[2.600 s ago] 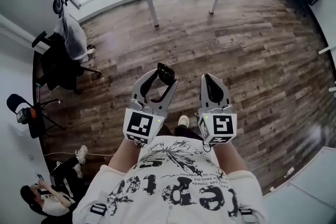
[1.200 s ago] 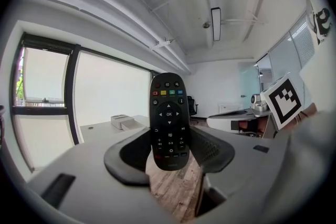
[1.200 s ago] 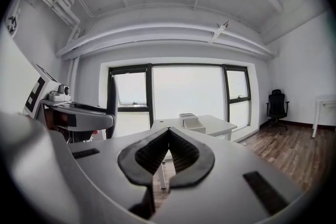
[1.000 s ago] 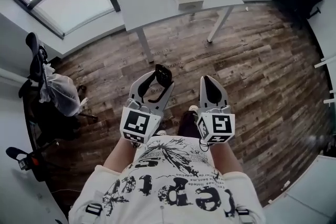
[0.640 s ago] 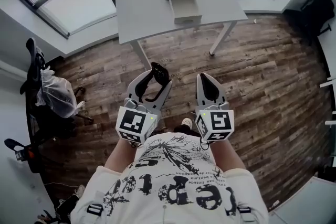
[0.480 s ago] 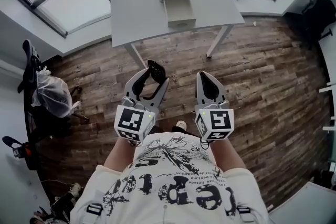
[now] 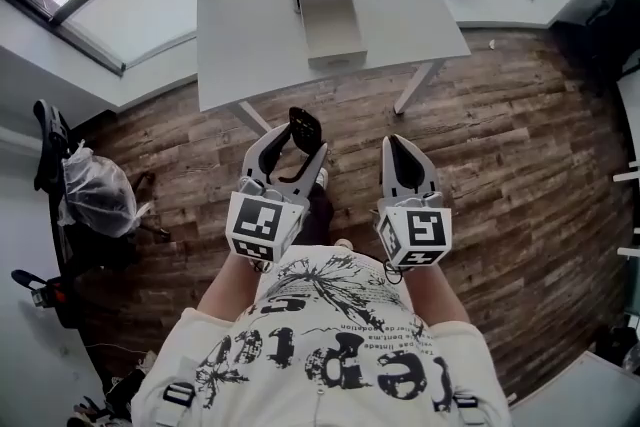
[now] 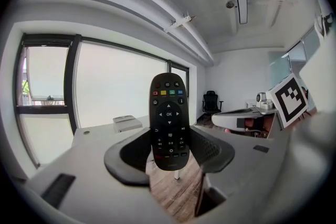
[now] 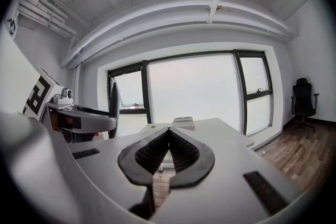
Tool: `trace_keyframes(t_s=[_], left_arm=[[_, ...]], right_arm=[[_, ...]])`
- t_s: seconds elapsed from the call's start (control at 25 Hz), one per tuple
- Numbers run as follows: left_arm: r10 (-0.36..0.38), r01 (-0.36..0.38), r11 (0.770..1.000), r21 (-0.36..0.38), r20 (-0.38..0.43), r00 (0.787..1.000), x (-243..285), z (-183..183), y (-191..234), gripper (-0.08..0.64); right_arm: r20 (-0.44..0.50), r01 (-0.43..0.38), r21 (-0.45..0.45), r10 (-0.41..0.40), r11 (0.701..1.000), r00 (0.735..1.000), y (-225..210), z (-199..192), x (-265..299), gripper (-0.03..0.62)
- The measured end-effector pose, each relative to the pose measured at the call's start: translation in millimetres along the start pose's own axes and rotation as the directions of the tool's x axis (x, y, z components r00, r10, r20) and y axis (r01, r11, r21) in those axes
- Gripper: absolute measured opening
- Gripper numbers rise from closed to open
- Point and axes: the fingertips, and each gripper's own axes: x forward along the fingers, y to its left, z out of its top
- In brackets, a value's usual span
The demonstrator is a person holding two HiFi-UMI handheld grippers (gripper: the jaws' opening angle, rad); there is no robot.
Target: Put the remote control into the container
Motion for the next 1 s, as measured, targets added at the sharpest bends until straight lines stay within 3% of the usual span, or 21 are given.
trace_keyframes(t_s=[0.56, 0.72, 1.0], left_arm=[[-0.138, 0.138, 0.99, 0.014, 0.014, 0.99, 149.1, 46.0, 137.6, 0.233], [-0.162, 0.162, 0.987, 0.015, 0.007, 0.987, 172.5, 47.8, 167.5, 0.233], [-0.178, 0.176, 0.983, -0.045, -0.04, 0.983, 200.8, 30.0, 199.8, 0.233]], right_arm=[[0.02, 0.134, -0.002, -0.134, 0.991, 0.991, -31.2, 52.3, 184.3, 0.003], [0.011, 0.149, -0.003, -0.149, 0.989, 0.989, -30.4, 56.1, 225.9, 0.003], [-0.03, 0.179, -0.009, -0.179, 0.984, 0.983, -42.0, 55.6, 271.5, 0.003]])
